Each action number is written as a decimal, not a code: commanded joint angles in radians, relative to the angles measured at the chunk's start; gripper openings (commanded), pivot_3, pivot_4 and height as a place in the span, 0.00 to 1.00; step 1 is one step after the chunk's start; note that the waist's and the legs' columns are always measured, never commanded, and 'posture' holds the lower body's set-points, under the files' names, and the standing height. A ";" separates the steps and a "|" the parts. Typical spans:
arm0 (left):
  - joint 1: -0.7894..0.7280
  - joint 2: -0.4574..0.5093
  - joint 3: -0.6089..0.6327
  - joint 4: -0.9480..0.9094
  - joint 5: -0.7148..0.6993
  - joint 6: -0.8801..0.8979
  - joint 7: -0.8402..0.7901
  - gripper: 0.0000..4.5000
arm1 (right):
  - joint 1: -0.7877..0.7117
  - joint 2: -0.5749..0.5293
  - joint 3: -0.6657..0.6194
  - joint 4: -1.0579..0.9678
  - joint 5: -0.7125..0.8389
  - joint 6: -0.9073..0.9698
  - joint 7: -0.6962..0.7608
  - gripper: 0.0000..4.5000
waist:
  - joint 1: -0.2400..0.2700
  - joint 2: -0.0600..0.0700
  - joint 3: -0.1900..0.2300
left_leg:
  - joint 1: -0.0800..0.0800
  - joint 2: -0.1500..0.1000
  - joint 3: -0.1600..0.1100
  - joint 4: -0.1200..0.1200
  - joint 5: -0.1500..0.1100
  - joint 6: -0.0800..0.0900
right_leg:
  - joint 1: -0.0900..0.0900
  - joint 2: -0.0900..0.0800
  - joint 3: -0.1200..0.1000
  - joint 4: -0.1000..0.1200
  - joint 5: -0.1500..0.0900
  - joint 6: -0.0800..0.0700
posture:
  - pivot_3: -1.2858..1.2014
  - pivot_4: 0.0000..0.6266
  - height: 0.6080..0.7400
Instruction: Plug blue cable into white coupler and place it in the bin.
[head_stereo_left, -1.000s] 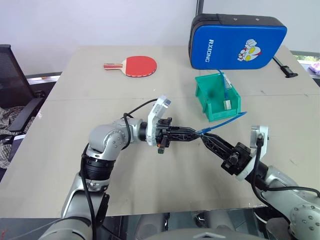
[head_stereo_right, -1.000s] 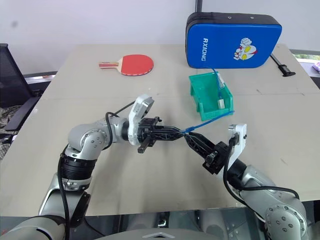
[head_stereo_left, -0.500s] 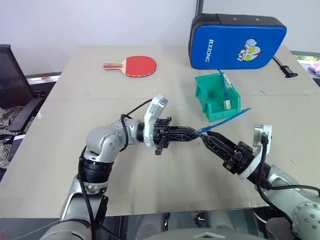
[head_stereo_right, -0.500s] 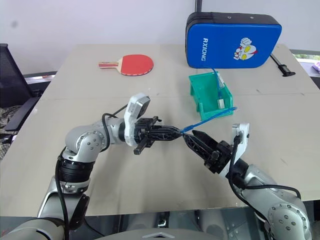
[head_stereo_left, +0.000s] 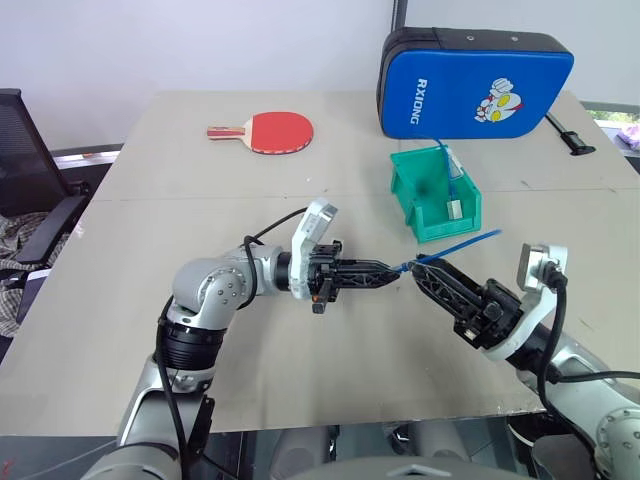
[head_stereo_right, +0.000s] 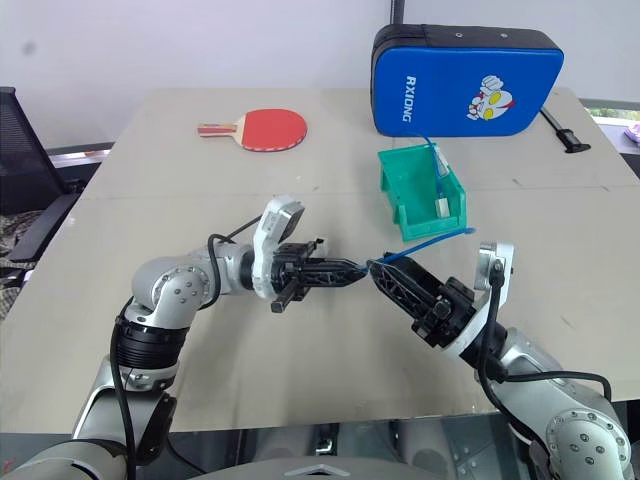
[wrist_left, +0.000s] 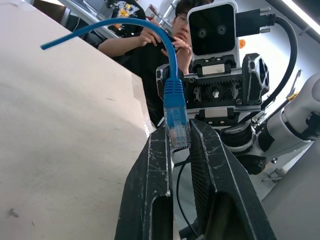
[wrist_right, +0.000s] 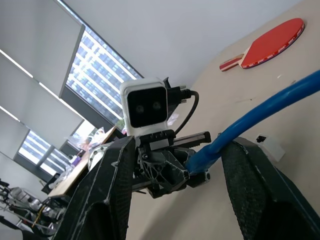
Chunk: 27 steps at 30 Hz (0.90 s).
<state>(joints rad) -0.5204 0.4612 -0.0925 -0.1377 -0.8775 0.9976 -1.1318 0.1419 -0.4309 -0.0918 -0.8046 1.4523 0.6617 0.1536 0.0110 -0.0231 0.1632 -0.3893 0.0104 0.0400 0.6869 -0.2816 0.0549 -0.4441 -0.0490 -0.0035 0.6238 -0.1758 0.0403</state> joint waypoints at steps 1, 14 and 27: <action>-0.016 -0.012 0.016 -0.038 -0.031 0.003 0.011 0.00 | -0.017 -0.023 0.040 -0.016 -0.008 0.003 0.014 0.55 | 0.000 0.000 0.000 | 0.000 0.000 0.000 0.000 0.000 0.000 | 0.000 0.000 0.000 0.000 0.000 0.000 | 0.52 0.24 0.93; 0.000 -0.003 -0.002 -0.065 -0.032 -0.004 0.007 0.00 | -0.053 -0.032 0.085 0.006 -0.011 -0.016 -0.008 0.01 | 0.000 0.000 0.000 | 0.000 0.000 0.000 0.000 0.000 0.000 | 0.000 0.000 0.000 0.000 0.000 0.000 | 0.52 0.24 0.93; 0.104 0.023 0.082 -0.045 0.213 -0.317 0.176 0.72 | -0.037 -0.027 0.077 0.025 -0.069 -0.039 -0.020 0.00 | 0.000 0.000 0.000 | 0.000 0.000 0.000 0.000 0.000 0.000 | 0.000 0.000 0.000 -0.001 0.000 0.000 | 0.52 0.24 0.93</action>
<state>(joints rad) -0.4237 0.4794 -0.0880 -0.1951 -0.7494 0.7924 -1.0423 0.0975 -0.4616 -0.0016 -0.7570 1.3797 0.6427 0.1242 0.0109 -0.0230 0.1631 -0.3897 0.0106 0.0404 0.6864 -0.2816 0.0549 -0.4446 -0.0493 -0.0030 0.6231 -0.1756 0.0398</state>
